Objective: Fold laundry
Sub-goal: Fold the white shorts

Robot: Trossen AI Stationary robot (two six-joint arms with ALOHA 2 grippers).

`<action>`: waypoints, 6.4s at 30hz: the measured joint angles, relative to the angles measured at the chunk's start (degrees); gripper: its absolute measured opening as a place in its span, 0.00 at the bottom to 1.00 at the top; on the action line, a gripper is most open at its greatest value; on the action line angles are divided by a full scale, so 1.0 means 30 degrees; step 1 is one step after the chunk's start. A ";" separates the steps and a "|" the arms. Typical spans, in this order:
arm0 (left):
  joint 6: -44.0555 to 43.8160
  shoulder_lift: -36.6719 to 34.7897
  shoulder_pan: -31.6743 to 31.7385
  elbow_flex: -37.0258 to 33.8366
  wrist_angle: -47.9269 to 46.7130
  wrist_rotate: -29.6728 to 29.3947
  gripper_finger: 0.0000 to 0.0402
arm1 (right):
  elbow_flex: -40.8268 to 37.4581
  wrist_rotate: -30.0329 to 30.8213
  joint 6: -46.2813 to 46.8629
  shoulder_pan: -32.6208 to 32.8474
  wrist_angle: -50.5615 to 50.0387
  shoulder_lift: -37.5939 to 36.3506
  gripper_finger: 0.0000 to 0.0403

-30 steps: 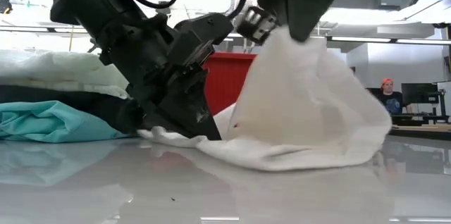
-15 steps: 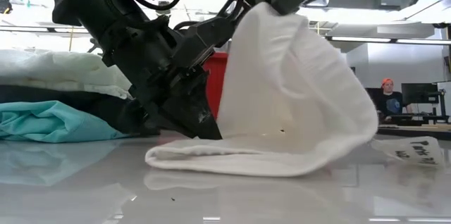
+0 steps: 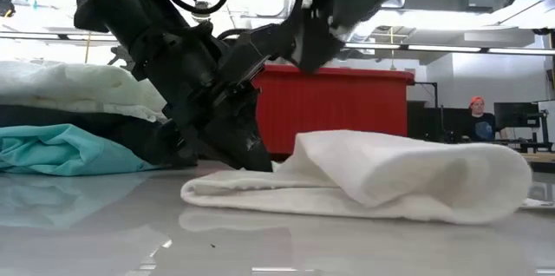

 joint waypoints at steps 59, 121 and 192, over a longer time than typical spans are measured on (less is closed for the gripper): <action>-0.3723 -0.0343 -0.3108 0.0011 0.0213 -0.1986 0.00 | 0.0123 0.2433 -0.9568 -0.5305 0.3996 0.4357 0.39; -0.3759 -0.0351 -0.3101 0.0011 0.0271 -0.3035 0.00 | 0.1763 0.2157 -0.9211 -0.6772 0.0693 0.4240 0.29; -0.3501 -0.0358 -0.3101 0.0004 -0.0261 -0.3676 0.00 | 0.2761 0.1064 -1.0420 -0.6998 0.0403 0.5209 0.43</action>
